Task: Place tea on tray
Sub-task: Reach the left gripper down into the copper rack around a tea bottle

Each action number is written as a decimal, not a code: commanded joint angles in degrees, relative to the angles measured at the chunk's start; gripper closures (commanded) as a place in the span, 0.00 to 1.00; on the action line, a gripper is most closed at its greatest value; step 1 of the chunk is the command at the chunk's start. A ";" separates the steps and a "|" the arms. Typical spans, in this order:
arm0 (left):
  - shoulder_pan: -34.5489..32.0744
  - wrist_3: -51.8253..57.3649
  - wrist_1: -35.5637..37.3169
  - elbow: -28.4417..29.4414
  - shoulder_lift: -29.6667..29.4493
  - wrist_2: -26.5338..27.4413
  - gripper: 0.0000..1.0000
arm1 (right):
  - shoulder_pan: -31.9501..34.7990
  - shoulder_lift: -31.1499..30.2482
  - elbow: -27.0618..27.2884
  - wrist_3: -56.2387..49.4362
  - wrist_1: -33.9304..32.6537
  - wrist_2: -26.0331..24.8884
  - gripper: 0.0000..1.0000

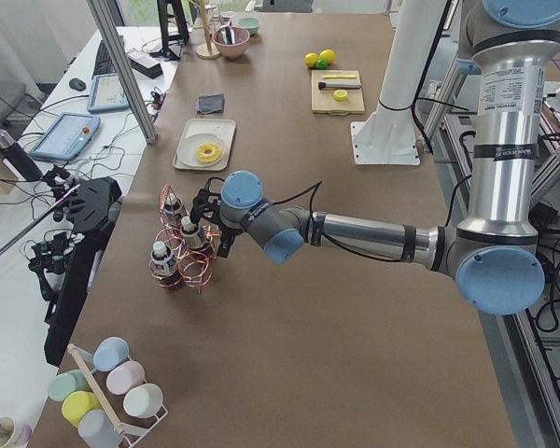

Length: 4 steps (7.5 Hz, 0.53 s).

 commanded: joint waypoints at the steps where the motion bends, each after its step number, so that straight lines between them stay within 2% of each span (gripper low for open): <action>1: 2.36 0.47 0.55 -0.20 -0.88 1.07 0.02 | 0.00 -0.12 0.00 0.00 0.00 -0.03 0.00; 3: 2.37 -0.04 -1.13 -0.90 -0.08 2.59 0.02 | 0.00 -0.21 -0.09 0.09 0.00 -0.03 0.00; 4: 2.89 -0.14 -0.69 -1.86 -0.17 8.86 0.02 | 0.00 -0.21 -0.09 0.00 0.00 0.06 0.00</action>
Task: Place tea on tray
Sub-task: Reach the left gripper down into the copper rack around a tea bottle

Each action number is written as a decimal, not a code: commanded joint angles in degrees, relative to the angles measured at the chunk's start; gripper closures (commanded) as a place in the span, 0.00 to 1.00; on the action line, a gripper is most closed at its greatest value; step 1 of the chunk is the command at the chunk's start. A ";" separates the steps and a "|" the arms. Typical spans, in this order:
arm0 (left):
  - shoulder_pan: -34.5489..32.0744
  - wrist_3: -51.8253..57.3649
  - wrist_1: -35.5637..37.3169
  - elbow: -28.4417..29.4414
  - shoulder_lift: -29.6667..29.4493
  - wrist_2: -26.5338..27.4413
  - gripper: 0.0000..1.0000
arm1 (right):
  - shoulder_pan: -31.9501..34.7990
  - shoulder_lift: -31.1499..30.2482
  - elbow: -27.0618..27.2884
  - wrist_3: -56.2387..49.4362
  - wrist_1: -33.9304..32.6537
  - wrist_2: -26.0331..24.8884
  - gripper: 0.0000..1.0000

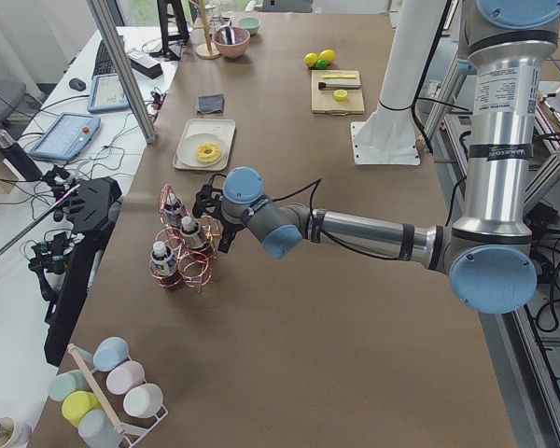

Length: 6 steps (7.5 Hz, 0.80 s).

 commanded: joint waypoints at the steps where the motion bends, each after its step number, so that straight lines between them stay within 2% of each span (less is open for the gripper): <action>1: 2.33 -0.42 0.81 -1.34 -0.32 10.00 0.02 | 0.00 0.06 0.07 0.02 0.00 0.08 0.00; 6: 2.96 -1.12 5.64 -1.26 -6.29 10.39 0.02 | -0.09 0.59 -0.54 0.02 0.00 -0.01 0.00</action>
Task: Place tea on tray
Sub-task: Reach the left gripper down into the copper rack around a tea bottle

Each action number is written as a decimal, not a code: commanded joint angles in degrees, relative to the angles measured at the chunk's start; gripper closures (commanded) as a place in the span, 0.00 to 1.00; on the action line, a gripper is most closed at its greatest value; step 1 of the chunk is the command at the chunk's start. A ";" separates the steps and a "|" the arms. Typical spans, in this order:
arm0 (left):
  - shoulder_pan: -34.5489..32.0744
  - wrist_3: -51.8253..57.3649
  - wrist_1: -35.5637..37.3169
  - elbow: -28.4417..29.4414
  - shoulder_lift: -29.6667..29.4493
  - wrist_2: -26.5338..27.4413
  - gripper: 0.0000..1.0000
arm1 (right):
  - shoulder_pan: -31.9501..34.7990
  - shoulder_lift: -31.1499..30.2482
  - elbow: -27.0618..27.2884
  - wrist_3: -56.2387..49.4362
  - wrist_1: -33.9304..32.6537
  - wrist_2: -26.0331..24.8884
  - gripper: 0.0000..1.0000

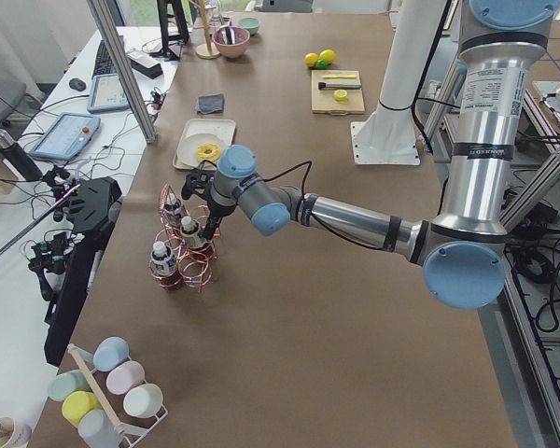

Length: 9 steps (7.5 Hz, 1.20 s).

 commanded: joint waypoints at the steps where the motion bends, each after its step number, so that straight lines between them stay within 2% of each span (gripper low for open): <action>1: 0.05 -2.43 2.32 0.53 -3.59 0.17 0.02 | 0.05 0.25 -0.25 0.00 0.00 -0.09 0.00; 3: 0.05 -2.01 6.09 1.32 -6.23 0.35 0.02 | -0.03 0.34 -0.34 0.09 0.00 -0.09 0.00; 6: 0.05 -1.39 6.11 6.75 -9.49 3.07 0.03 | -0.03 0.17 -0.25 0.09 0.00 0.00 0.00; 8: 0.05 -1.39 6.28 7.38 -9.85 6.75 0.03 | -0.03 -0.01 -0.25 0.09 0.00 0.00 0.00; 9: -0.04 -1.48 6.20 7.82 -10.37 6.68 0.10 | -0.03 -0.01 -0.25 0.09 0.00 -0.09 0.00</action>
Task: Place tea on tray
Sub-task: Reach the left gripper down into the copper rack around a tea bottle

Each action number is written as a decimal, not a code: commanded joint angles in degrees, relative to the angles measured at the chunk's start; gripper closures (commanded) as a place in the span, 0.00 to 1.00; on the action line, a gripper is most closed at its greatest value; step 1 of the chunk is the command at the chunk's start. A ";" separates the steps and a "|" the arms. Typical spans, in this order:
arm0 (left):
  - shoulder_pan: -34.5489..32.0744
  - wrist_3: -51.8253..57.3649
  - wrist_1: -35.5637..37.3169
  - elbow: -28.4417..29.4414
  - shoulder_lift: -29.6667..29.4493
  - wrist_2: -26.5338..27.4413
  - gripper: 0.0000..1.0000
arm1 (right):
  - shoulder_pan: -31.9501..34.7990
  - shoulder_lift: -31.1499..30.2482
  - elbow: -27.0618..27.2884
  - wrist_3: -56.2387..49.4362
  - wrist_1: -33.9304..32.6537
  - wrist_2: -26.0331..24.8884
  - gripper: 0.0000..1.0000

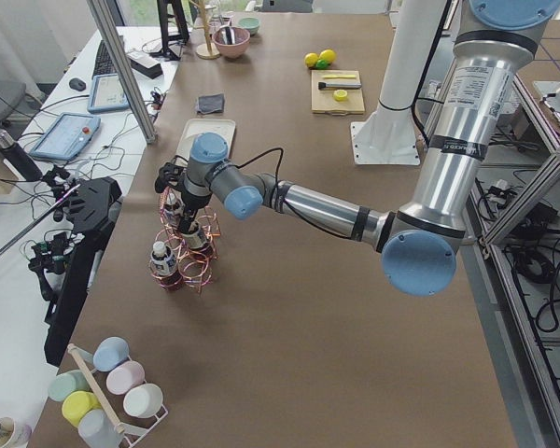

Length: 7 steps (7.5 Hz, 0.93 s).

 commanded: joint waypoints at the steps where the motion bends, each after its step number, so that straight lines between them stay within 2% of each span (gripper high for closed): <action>1: -0.07 -0.08 -0.11 0.95 -0.78 1.16 0.16 | 0.00 -0.07 0.01 0.00 0.01 -0.08 0.00; 3: 0.11 -0.96 -0.64 0.78 -0.52 0.81 0.20 | 0.00 0.11 -0.08 -0.09 0.01 -0.25 0.00; 4: 0.11 -0.96 -0.64 0.87 -0.34 0.81 0.32 | 0.09 0.19 0.01 -0.09 0.01 -0.26 0.00; 6: 0.11 -1.05 -0.73 0.60 -0.17 0.55 0.66 | 0.09 0.02 0.18 -0.09 0.01 -0.17 0.00; 7: 0.11 -0.96 -0.73 0.43 -0.08 0.46 0.93 | 0.09 -0.15 0.36 -0.09 0.01 -0.17 0.00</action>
